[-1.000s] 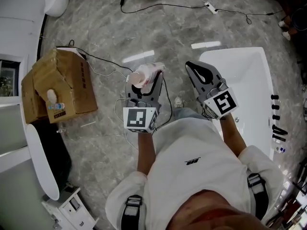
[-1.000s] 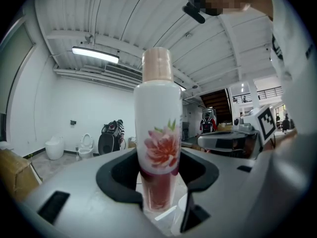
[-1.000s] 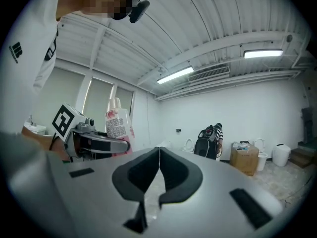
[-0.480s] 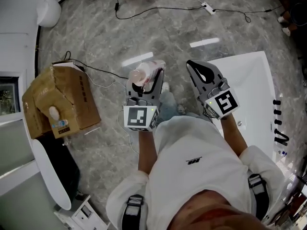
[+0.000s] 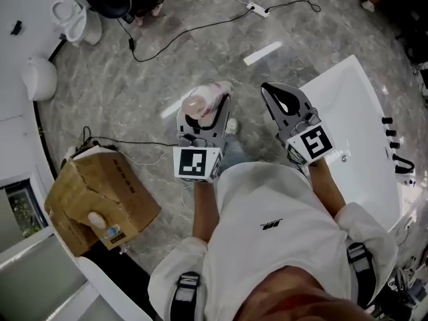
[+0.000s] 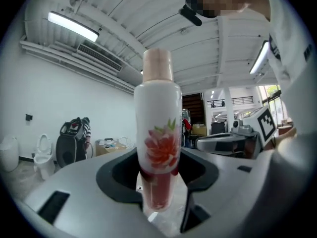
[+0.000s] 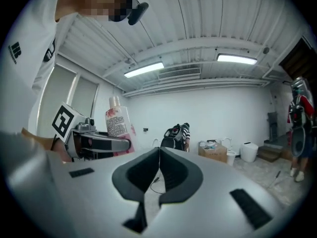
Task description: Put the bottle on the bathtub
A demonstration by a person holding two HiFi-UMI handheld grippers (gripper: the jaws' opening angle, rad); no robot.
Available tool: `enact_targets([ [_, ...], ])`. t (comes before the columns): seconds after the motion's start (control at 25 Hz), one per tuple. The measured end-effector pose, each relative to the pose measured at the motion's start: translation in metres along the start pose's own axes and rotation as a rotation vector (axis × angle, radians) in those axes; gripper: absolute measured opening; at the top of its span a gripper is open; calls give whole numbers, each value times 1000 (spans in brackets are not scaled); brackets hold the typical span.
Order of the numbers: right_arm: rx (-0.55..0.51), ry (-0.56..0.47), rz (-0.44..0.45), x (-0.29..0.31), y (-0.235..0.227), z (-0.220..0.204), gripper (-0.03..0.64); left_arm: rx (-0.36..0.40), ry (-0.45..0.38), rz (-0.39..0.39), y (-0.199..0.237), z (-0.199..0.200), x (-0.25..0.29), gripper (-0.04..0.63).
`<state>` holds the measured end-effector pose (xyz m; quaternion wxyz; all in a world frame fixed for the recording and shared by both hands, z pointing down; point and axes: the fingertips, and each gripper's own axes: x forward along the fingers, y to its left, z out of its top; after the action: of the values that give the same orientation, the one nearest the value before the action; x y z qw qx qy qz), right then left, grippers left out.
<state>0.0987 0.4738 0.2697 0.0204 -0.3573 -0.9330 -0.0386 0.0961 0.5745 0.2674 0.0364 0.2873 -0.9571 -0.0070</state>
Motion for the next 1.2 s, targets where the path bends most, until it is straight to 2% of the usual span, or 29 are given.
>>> enact_targets([
  [0.24, 33, 38, -211, 50, -70, -2, -5, 32, 35, -230, 33, 9, 94, 224],
  [0.56, 63, 63, -476, 47, -132, -17, -5, 59, 67, -485, 27, 0, 174, 224],
  [0.88, 88, 84, -697, 12, -191, -33, -5, 74, 52, -713, -22, 2, 252, 224],
  [1.2, 110, 56, -830, -32, -269, -57, -5, 129, 35, -853, -89, -1, 334, 224],
])
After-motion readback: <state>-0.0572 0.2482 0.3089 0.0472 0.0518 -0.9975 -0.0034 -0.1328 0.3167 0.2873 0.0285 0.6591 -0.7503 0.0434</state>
